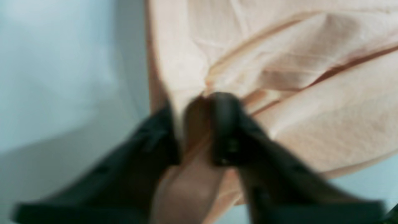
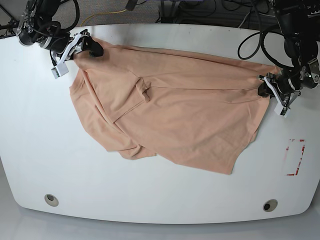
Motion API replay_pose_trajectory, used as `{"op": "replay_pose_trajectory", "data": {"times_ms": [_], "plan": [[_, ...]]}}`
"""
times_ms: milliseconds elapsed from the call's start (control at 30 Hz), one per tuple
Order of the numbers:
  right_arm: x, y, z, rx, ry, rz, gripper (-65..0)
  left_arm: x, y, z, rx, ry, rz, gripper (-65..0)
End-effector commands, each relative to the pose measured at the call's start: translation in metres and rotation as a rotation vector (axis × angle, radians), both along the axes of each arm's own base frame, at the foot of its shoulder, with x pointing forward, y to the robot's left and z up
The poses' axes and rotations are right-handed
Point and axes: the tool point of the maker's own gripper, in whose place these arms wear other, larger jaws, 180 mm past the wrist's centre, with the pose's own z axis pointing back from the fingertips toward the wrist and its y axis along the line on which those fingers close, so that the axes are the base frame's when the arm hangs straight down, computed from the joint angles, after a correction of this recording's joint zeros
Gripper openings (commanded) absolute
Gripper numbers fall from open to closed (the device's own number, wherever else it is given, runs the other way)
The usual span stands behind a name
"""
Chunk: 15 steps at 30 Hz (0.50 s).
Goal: Fold the T-shirt properly
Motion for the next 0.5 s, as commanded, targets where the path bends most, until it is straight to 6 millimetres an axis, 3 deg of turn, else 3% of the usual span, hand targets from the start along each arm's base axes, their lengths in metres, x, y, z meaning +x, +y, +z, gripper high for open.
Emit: {"op": "replay_pose_trajectory", "data": {"times_ms": [0, 367, 467], "plan": [[0.006, -0.002, 0.009, 0.005, -0.039, 0.000, -31.5, 0.014, 0.004, 0.017, 0.001, -0.068, 0.000, -64.2], [0.007, -0.003, 0.010, 0.004, -0.044, -0.005, -31.5, 0.018, -0.003, 0.019, -0.025, -0.092, 0.009, -65.0], [0.008, -0.004, 0.011, 0.002, -0.045, -0.004, -31.5, 0.024, 0.001, 0.039, -0.022, -0.163, 0.043, -65.0]]}}
